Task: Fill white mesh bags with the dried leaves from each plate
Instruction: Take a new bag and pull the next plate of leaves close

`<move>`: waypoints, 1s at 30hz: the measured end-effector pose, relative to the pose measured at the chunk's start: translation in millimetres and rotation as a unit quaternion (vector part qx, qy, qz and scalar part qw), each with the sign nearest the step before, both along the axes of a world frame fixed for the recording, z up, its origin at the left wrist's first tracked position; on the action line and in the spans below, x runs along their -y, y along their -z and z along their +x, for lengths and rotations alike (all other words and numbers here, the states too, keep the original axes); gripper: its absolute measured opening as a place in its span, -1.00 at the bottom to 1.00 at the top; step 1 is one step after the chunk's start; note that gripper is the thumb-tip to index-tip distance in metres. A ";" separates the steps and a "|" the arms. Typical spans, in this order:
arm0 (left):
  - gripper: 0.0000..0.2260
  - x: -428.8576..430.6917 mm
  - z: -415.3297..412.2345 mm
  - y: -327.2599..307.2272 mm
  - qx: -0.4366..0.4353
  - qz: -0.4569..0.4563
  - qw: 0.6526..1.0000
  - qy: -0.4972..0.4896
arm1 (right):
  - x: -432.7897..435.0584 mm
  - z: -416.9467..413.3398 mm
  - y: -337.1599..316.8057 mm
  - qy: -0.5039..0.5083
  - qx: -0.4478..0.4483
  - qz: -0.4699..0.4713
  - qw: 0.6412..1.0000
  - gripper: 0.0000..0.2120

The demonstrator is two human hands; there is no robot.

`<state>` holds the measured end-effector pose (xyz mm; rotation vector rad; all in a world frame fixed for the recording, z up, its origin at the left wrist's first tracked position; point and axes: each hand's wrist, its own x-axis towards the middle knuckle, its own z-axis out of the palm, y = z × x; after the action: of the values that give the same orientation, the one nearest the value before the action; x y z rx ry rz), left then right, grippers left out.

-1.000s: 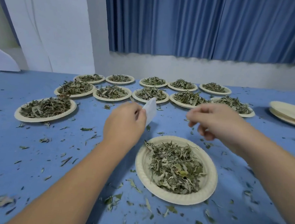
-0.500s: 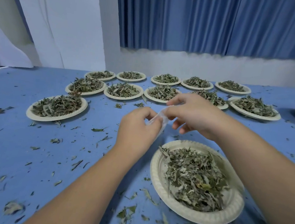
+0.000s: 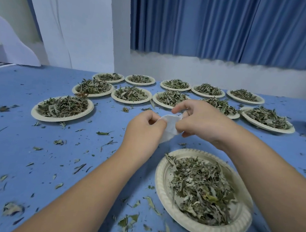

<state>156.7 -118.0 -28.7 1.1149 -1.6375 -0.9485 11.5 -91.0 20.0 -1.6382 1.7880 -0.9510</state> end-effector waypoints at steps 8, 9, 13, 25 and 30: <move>-0.93 0.2 5.5 -2.9 0.226 -0.105 0.968 0.016 | -3.1 -2.8 -3.8 -0.048 -0.015 -0.027 0.998 -0.65; -0.93 0.8 6.2 -2.3 0.227 -0.094 0.969 0.001 | -2.5 -2.9 -3.0 -0.050 -0.018 -0.021 0.998 -0.66; -0.95 3.4 9.9 -3.2 0.182 -0.063 0.980 -0.052 | 1.0 -1.7 2.3 -0.030 -0.053 0.018 0.998 -0.72; -0.81 -0.3 11.5 -6.1 0.091 -0.143 0.985 0.006 | 2.1 -8.5 4.8 0.007 -0.011 0.051 0.999 -0.70; -0.81 -5.5 12.5 -8.1 0.077 -0.177 0.978 0.081 | -1.7 -16.7 -3.7 -0.017 -0.038 0.070 0.997 -0.70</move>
<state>169.2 -112.4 -20.6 0.8366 -1.9568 -0.6460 -5.2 -89.3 23.6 -1.6321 1.8265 -0.7397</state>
